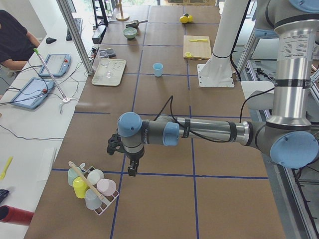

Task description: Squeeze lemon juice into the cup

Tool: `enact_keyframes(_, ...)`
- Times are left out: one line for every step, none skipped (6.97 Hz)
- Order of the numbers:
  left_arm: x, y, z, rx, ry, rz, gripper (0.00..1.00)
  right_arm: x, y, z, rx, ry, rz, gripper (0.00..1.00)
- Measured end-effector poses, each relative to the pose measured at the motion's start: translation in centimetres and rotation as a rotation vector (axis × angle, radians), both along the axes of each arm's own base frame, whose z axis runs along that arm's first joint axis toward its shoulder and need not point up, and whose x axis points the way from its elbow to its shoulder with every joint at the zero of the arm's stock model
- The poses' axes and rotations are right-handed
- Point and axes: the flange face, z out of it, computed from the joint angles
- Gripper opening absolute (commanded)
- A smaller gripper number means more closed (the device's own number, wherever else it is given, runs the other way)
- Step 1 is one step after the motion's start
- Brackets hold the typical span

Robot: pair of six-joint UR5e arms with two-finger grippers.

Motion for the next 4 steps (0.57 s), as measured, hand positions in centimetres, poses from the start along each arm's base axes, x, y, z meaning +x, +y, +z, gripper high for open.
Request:
enact_keyframes(0.0, -0.02, -0.03, 0.001, 0.0, 0.0, 1.0, 0.01, 0.0, 0.0, 0.001, 0.001, 0.0, 1.0)
enact_keyframes(0.0, -0.05, -0.07, 0.001, 0.0, 0.0, 1.0, 0.02, 0.0, 0.02, 0.001, 0.003, -0.001, 1.0)
enact_keyframes(0.0, -0.07, -0.09, 0.002, 0.0, 0.0, 1.0, 0.04, 0.01, 0.16, -0.001, 0.006, -0.001, 1.0)
enact_keyframes(0.0, -0.07, -0.1, 0.002, 0.0, 0.0, 1.0, 0.05, 0.02, 0.52, -0.005, 0.008, -0.003, 1.0)
